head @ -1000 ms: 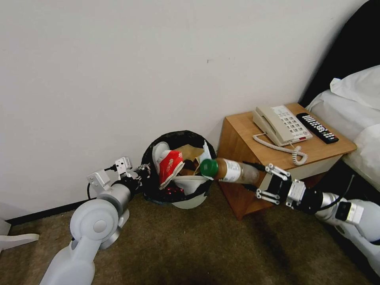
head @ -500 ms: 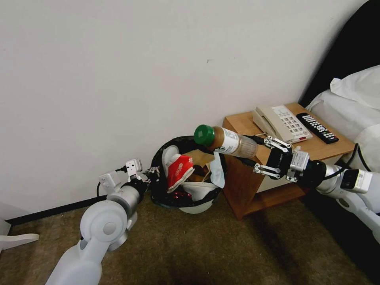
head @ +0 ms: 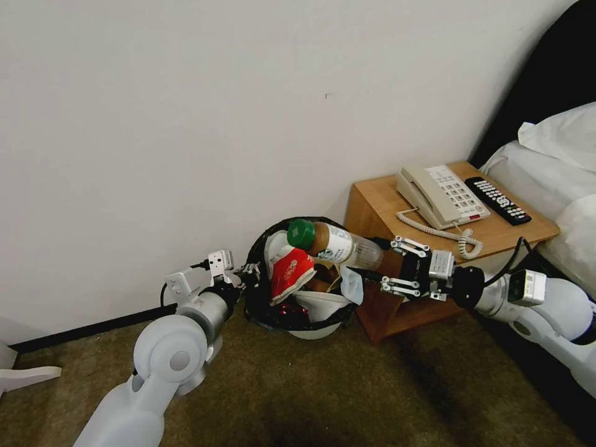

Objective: Pick up the trash bin, then pick up the garbage from the floor and place it into the trash bin.

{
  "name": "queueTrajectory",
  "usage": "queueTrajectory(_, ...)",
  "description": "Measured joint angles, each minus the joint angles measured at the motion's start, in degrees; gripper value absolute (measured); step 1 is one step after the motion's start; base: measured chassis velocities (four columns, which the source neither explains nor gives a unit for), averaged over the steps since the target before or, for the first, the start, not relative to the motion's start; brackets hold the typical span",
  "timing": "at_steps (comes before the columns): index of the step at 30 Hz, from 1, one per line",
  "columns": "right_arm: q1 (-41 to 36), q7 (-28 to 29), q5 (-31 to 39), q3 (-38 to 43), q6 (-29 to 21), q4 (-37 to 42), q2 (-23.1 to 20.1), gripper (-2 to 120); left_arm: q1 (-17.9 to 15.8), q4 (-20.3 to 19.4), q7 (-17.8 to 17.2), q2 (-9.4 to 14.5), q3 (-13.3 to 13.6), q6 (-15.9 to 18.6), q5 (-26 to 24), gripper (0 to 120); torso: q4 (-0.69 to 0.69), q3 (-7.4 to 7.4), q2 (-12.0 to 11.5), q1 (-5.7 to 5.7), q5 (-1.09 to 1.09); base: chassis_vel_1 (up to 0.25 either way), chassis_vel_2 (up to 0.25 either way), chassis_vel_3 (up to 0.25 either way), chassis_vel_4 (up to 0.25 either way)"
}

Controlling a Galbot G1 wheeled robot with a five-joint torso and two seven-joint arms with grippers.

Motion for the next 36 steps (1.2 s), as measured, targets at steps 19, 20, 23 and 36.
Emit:
queueTrajectory(19, 8.9, -0.1, 1.4, -9.8, -1.0, -2.0, 3.5, 45, -0.9, -0.1, 0.2, 0.2, 2.9, 0.3, 0.4, 4, 0.01, 0.0, 0.0, 0.0, -0.01, 0.0, 0.0, 0.0, 0.0)
queueTrajectory(20, 10.3, -0.1, 1.5, -11.2, -1.0, -2.3, 4.2, 45, -0.8, -0.3, 0.2, 0.2, 3.0, 0.3, 0.5, 4, 0.0, 0.0, 0.0, 0.0, 0.0, 0.0, 0.0, 0.0, 0.0)
queueTrajectory(23, 13.5, -0.1, 1.6, -13.9, -1.1, -3.3, 5.7, 45, -0.5, -0.5, 0.3, 0.3, 3.1, 0.3, 0.7, 4, 0.0, 0.0, 0.0, 0.0, -0.01, 0.0, 0.0, 0.0, 0.0)
queueTrajectory(36, 22.5, -0.2, 2.4, -21.7, -1.0, -9.1, 11.4, 45, -0.7, -0.6, 0.6, 0.3, 3.1, 0.3, 0.7, 4, 0.01, 0.0, 0.0, 0.0, 0.0, 0.0, 0.0, 0.0, 0.0)
